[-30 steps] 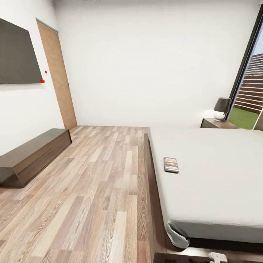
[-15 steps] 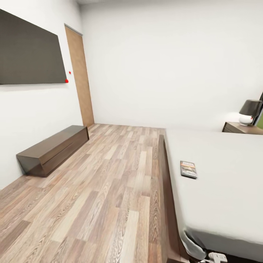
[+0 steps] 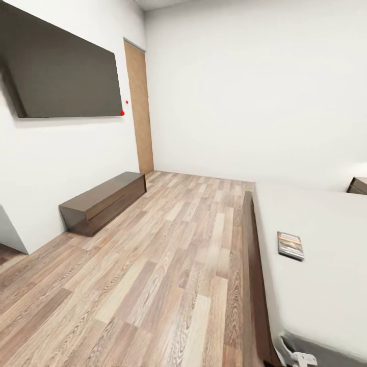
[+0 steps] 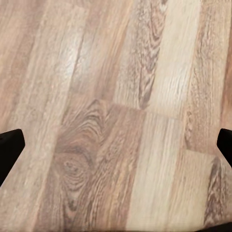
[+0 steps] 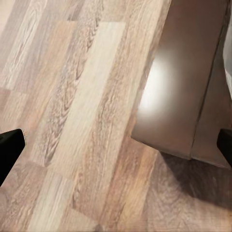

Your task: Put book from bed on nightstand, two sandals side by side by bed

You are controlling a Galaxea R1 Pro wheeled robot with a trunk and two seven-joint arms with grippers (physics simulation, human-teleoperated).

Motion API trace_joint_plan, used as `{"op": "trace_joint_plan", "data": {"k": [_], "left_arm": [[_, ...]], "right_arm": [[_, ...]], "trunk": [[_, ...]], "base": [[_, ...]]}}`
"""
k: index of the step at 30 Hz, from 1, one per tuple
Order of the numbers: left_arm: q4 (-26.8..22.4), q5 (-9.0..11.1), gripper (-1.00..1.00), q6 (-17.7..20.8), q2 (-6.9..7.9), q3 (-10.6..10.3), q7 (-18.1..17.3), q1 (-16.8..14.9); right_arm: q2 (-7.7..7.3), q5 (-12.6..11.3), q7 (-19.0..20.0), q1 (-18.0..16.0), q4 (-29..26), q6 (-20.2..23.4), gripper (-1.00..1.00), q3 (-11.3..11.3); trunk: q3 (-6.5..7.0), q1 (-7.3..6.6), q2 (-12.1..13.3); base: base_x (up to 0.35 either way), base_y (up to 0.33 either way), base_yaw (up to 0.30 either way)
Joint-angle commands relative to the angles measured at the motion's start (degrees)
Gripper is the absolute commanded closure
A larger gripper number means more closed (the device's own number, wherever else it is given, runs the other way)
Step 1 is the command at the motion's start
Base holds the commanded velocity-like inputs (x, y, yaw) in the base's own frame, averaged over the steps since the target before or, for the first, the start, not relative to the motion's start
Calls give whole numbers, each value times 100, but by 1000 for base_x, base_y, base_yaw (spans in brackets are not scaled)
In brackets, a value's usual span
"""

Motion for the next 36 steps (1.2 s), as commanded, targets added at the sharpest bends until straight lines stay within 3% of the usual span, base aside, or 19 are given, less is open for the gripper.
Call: {"op": "trace_joint_plan", "data": {"k": [1, 36], "left_arm": [[8, 43, -100, -12, 1, -23, -25, -5], [8, 43, -100, -10, -2, -23, -25, -5]], "right_arm": [[2, -44, 32, -8, 23, -37, -100, 48], [2, -44, 31, -8, 23, -37, -100, 48]], "trunk": [[-6, -1, -3], [12, -23, 37]], "base": [[0, 0, 292], [0, 0, 292]]}}
